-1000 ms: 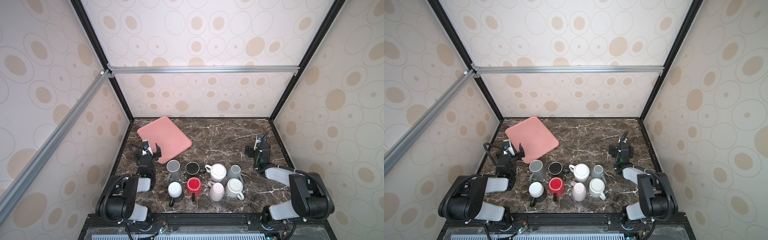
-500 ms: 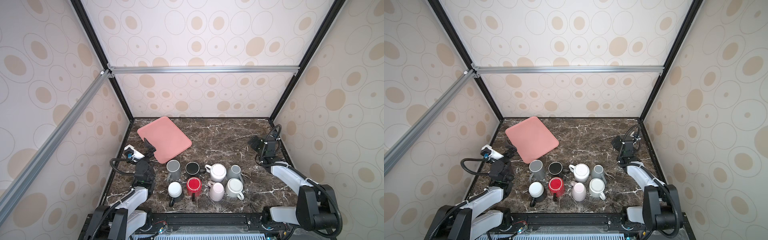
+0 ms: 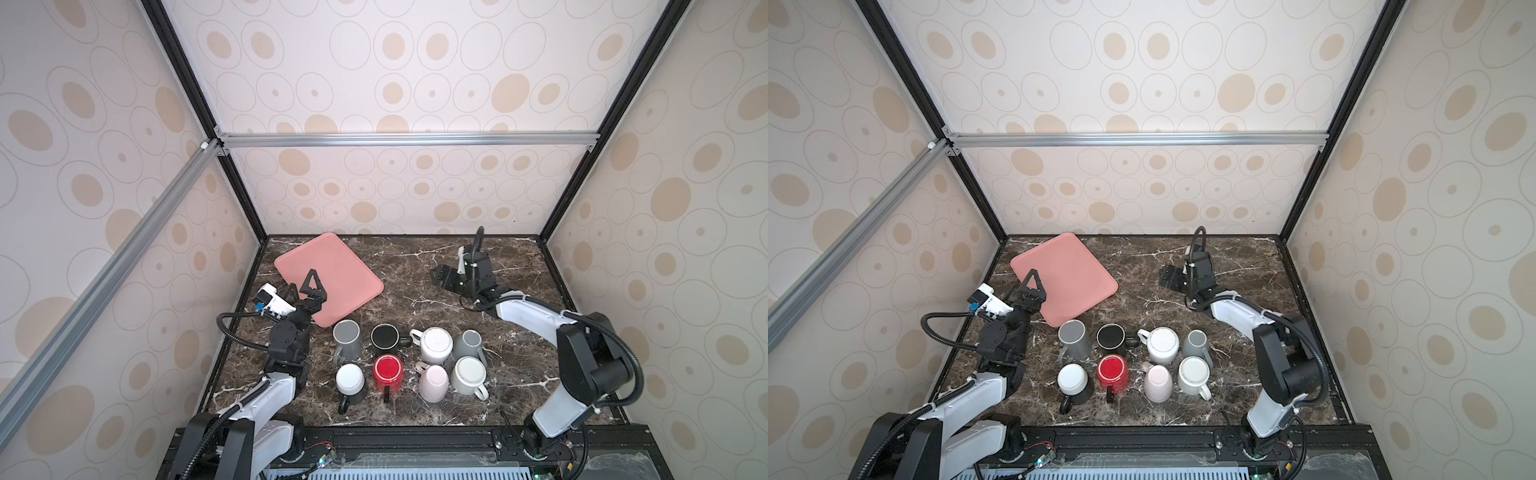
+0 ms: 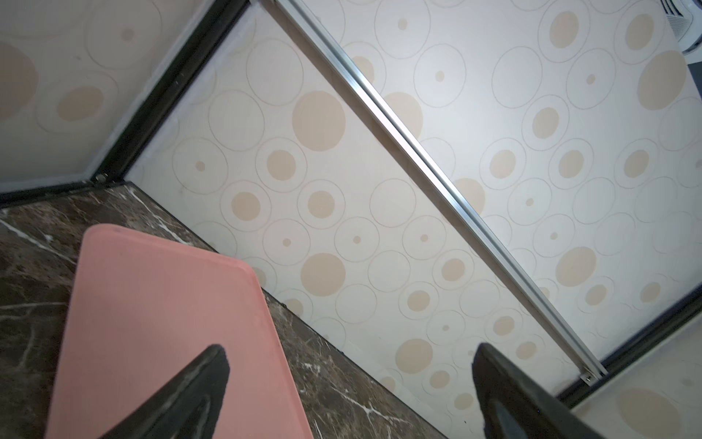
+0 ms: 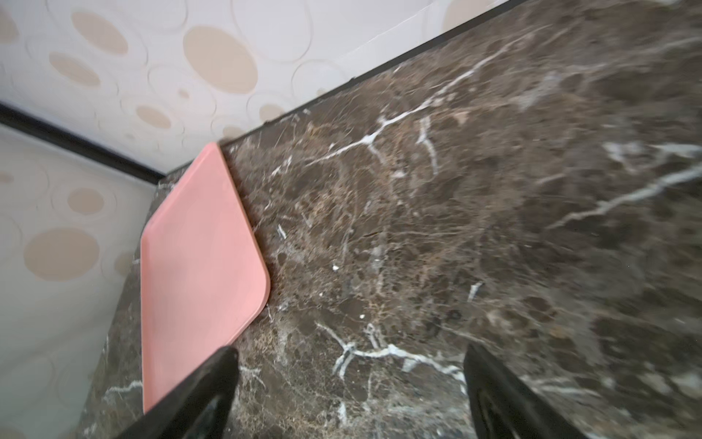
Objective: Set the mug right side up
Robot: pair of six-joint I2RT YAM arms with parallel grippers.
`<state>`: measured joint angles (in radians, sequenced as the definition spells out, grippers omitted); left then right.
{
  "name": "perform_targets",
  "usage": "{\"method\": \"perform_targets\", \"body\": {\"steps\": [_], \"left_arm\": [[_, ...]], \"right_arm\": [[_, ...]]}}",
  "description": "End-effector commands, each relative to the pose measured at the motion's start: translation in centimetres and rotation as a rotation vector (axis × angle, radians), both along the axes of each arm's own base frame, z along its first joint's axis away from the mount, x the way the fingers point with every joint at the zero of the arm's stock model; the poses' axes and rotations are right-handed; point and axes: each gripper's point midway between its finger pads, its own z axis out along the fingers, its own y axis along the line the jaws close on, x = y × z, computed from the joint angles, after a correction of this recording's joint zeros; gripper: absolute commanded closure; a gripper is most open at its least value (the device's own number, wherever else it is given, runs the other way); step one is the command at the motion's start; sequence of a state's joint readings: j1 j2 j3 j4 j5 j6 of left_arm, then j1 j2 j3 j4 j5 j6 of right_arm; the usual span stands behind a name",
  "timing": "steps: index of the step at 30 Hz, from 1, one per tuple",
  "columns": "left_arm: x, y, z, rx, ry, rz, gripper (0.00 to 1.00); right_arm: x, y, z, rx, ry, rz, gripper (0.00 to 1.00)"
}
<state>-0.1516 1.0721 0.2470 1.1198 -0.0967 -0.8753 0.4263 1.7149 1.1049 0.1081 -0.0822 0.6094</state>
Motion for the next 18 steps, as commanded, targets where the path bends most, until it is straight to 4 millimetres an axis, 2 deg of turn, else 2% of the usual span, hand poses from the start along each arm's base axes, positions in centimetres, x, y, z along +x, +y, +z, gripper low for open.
{"method": "perform_targets", "body": {"steps": [1,5,8,14,18], "left_arm": [[-0.2,-2.2,0.6,-0.051,0.001,-0.143,0.01],[-0.7,-2.4,0.8,-0.050,-0.010,-0.157,0.01],[-1.0,-2.3,1.2,-0.043,-0.008,-0.142,0.01],[-1.8,-1.4,1.3,-0.052,-0.007,-0.093,0.01],[-1.9,-1.5,1.4,-0.053,-0.009,-0.101,0.01]], "right_arm": [[-1.4,4.2,-2.4,-0.073,0.080,0.121,0.12],[-1.0,7.7,-5.1,-0.074,0.178,0.111,0.26],[-0.5,9.6,-6.5,-0.045,0.223,0.066,0.33],[0.2,13.0,-7.5,-0.086,0.228,0.043,0.35],[0.7,14.8,-8.7,-0.088,0.253,0.038,0.35]]}}
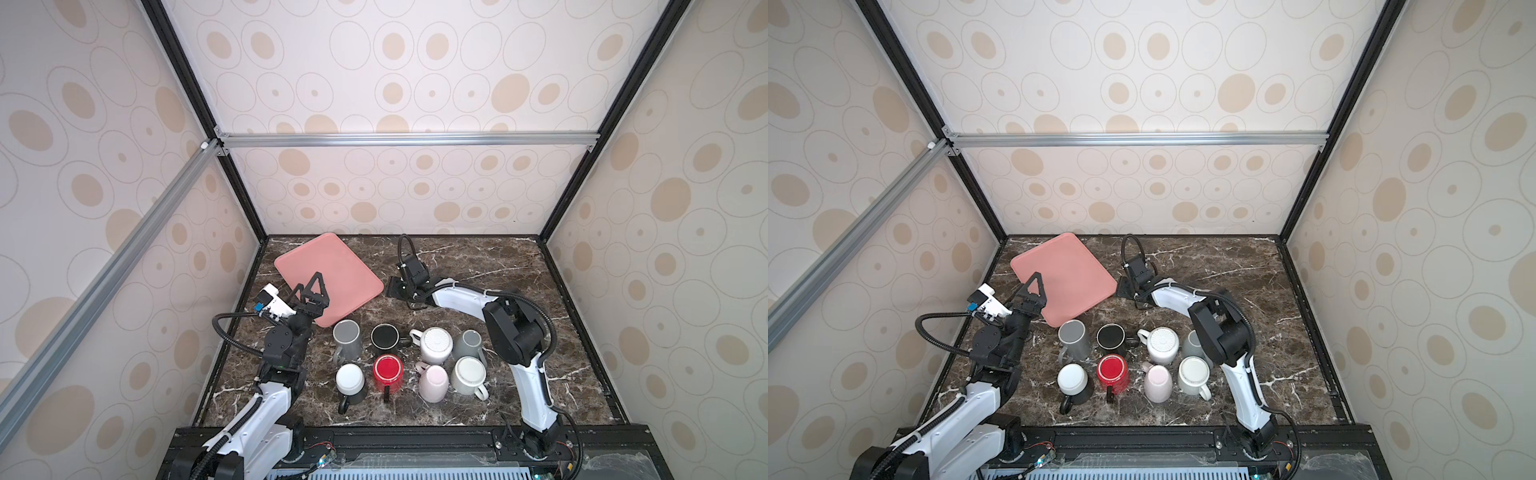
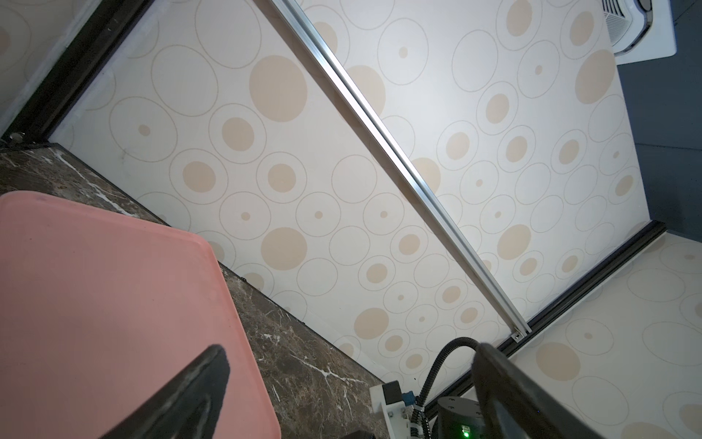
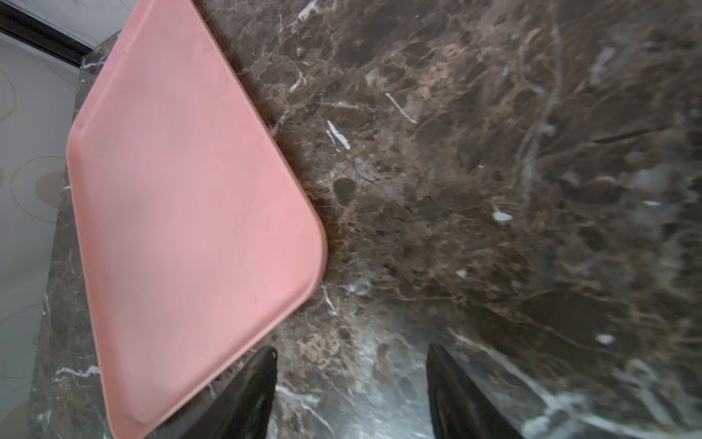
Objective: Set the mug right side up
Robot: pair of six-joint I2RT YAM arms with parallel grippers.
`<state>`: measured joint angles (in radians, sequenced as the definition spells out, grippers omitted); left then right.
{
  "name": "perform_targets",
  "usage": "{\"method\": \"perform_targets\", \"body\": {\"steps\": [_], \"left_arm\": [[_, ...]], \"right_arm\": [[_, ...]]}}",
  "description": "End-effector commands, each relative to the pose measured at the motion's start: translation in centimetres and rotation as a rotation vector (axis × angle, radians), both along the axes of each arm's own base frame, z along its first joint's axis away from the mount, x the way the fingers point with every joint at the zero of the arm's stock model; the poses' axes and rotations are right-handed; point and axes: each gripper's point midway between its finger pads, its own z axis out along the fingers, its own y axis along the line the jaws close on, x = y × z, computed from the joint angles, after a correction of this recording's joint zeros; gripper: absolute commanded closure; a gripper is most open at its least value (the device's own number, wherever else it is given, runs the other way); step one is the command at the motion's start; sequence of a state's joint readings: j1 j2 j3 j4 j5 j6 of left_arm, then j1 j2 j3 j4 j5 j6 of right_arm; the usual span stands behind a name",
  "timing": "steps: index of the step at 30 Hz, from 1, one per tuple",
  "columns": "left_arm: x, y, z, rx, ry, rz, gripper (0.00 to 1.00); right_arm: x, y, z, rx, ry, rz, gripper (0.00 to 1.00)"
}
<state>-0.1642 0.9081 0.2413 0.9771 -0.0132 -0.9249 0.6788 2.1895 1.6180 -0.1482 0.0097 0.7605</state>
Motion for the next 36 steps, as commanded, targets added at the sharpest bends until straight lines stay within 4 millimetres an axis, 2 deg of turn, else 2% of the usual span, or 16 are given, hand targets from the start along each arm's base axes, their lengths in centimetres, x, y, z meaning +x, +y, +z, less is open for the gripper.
{"method": "perform_targets", "body": {"steps": [1,9,13,20,24,31,36], "left_arm": [[0.0,-0.1,-0.2,-0.023,0.012,-0.004,0.02],[0.3,-0.9,-0.6,-0.031,0.026,-0.046,0.05],[0.3,-1.1,-0.3,-0.028,0.021,-0.052,0.07],[0.7,-1.3,-0.6,-0.014,0.038,-0.056,0.10],[1.0,-1.6,-0.8,-0.015,0.046,-0.074,0.10],[1.1,-1.8,-0.6,0.002,0.055,-0.081,0.10],[1.2,-2.0,-0.5,0.010,0.057,-0.090,0.11]], "right_arm": [[0.1,0.7,-1.3,-0.025,0.039,-0.045,0.35],[1.2,2.1,-3.4,-0.068,0.063,-0.056,0.35],[1.5,2.5,-4.5,-0.116,0.083,-0.042,0.39],[1.5,1.8,-6.0,-0.223,0.115,-0.031,0.58],[1.7,0.8,-6.3,-0.278,0.099,-0.034,0.72],[3.9,-2.0,-4.6,-0.321,0.039,-0.031,0.98],[6.5,-5.3,-2.6,-0.341,-0.025,-0.005,1.00]]}}
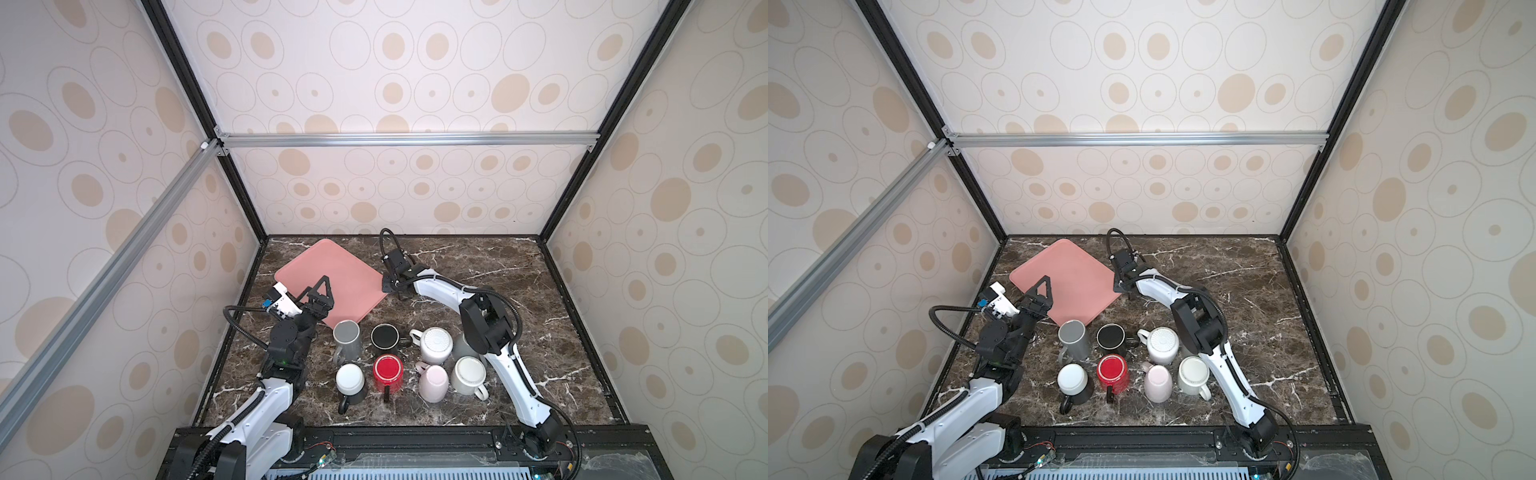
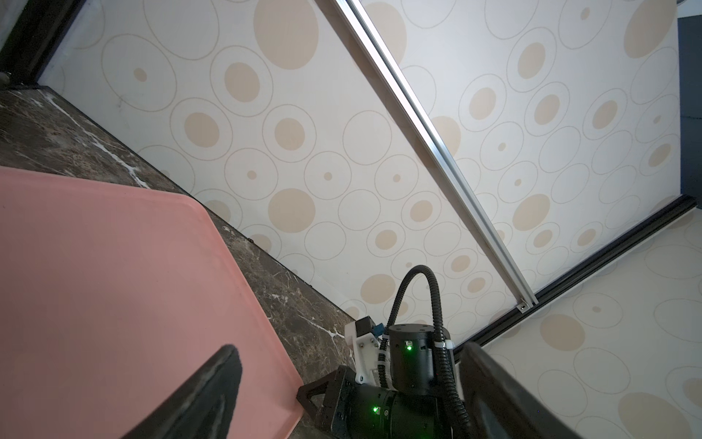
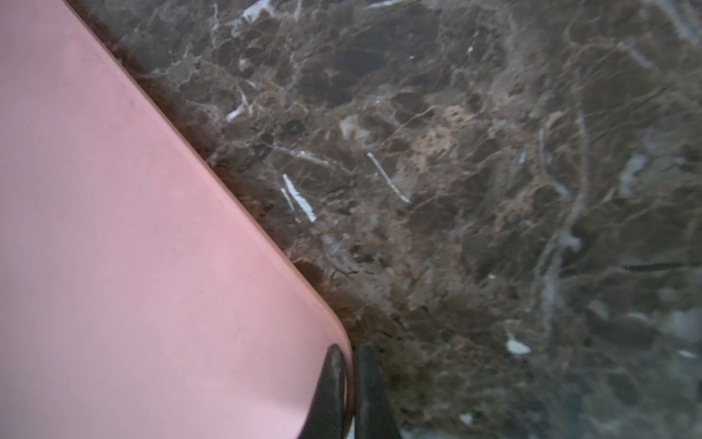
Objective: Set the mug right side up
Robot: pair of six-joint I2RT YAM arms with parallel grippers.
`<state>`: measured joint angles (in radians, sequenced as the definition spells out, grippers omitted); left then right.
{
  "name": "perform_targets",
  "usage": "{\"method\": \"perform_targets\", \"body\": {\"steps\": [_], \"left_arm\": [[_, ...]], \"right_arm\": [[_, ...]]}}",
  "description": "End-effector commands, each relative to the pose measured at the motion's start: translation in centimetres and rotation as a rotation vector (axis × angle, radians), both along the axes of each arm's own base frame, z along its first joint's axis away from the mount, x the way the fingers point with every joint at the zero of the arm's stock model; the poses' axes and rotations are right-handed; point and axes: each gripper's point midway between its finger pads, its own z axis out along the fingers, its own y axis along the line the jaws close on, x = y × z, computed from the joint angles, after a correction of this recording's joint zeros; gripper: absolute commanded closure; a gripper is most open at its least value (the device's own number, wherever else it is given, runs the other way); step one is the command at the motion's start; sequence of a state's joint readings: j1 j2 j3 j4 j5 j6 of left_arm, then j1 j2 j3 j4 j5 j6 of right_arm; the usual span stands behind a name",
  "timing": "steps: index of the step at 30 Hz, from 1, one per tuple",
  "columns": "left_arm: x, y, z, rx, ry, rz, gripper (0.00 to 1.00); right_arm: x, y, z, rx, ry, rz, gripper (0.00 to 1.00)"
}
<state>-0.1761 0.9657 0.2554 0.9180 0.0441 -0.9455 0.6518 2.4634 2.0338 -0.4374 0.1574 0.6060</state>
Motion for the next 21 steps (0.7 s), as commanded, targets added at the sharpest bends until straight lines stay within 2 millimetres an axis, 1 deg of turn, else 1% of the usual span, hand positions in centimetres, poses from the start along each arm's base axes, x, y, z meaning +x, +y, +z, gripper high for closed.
{"method": "perform_targets", "body": {"steps": [1,4,6,8,10,12,16,21], "left_arm": [[0.2,-0.5,2.0,0.001,-0.042,-0.020,0.11],[0.2,-0.6,2.1,0.003,-0.044,-0.024,0.11],[0.2,-0.7,2.1,0.006,-0.045,-0.026,0.11],[0.3,-0.9,2.0,0.006,-0.042,-0.034,0.11],[0.4,-1.1,2.0,0.008,-0.041,-0.042,0.11],[0.5,-1.2,1.9,0.012,-0.036,-0.049,0.11],[0.7,-1.4,1.8,0.020,-0.031,-0.053,0.11],[0.8,-1.7,1.9,0.023,-0.033,-0.068,0.11]], "right_arm": [[1.9,-4.5,1.5,-0.076,-0.027,0.024,1.00],[3.1,-6.4,2.7,-0.092,-0.038,0.114,1.00],[3.8,-8.0,3.2,-0.132,-0.036,0.163,1.00],[4.4,-10.0,3.4,-0.151,-0.017,0.196,1.00],[4.7,-11.6,3.4,-0.121,0.007,0.223,1.00],[4.6,-12.7,3.7,-0.085,0.028,0.258,1.00],[4.1,-14.5,4.0,-0.094,0.048,0.348,1.00],[3.9,-16.6,3.9,-0.198,0.046,0.439,1.00]]}}
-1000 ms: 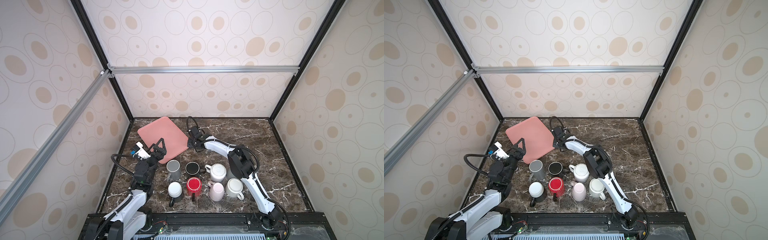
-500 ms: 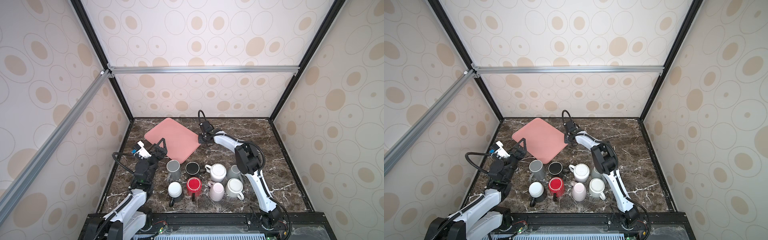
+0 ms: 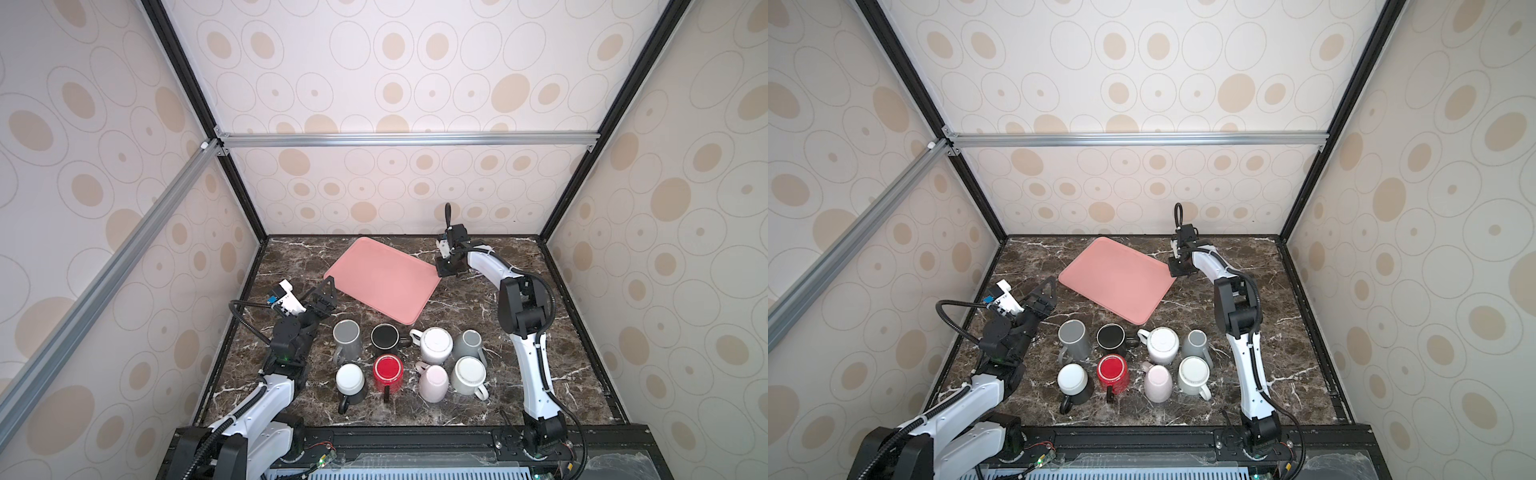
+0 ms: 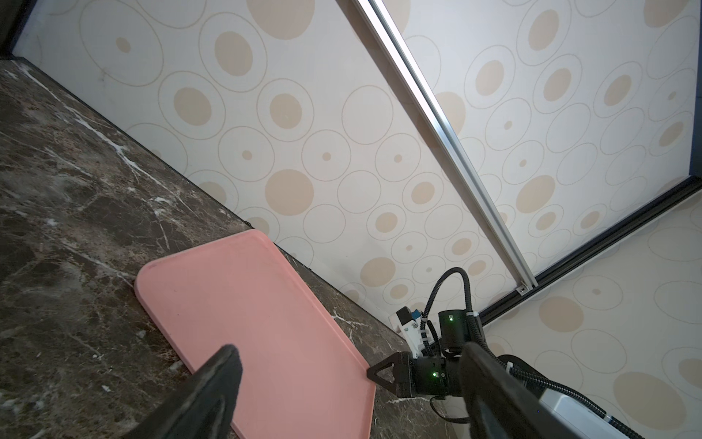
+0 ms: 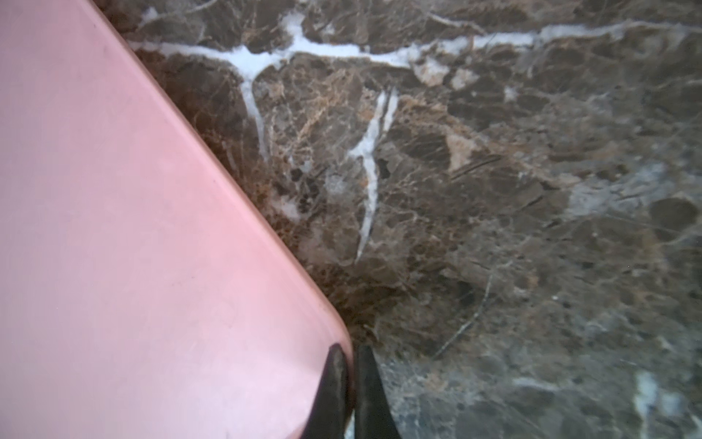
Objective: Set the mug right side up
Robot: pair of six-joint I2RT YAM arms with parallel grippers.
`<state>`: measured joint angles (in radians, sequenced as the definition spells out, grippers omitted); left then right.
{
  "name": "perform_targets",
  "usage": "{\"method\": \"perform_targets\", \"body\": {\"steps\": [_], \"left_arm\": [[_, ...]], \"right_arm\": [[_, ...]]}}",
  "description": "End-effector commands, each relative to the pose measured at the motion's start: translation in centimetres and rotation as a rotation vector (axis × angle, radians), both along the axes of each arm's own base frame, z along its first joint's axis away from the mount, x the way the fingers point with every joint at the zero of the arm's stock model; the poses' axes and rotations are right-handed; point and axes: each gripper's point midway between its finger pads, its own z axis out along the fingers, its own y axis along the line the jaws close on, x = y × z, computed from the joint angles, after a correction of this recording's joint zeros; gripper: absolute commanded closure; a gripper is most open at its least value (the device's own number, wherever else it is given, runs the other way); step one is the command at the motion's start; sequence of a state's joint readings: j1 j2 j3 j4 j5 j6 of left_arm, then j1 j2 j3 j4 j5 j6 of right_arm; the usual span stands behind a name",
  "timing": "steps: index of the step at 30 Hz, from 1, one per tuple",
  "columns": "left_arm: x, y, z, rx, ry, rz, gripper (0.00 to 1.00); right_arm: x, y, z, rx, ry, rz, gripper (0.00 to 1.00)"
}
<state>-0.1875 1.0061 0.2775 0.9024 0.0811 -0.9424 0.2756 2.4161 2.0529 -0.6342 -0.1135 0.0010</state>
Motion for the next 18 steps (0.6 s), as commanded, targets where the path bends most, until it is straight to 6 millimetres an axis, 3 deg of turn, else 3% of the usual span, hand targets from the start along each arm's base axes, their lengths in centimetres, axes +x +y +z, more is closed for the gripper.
{"method": "perform_targets", "body": {"steps": [1,9,14,17,18], "left_arm": [[0.3,-0.6,2.6,0.008,-0.065,-0.020,0.11],[0.3,-0.7,2.4,0.017,-0.058,-0.021,0.11],[0.5,-0.9,2.1,0.019,-0.051,-0.028,0.11],[0.6,-0.9,2.1,0.020,-0.051,-0.031,0.11],[0.6,-1.0,2.2,0.019,-0.052,-0.033,0.11]], "right_arm": [[-1.0,0.3,3.0,-0.073,-0.033,0.179,1.00],[0.6,-4.1,3.5,-0.173,-0.048,0.181,1.00],[1.1,-4.3,3.3,-0.124,-0.038,0.092,0.95],[1.5,-4.0,3.5,-0.062,-0.044,-0.002,0.84],[1.6,-3.9,3.8,-0.039,-0.046,-0.039,0.72]]}}
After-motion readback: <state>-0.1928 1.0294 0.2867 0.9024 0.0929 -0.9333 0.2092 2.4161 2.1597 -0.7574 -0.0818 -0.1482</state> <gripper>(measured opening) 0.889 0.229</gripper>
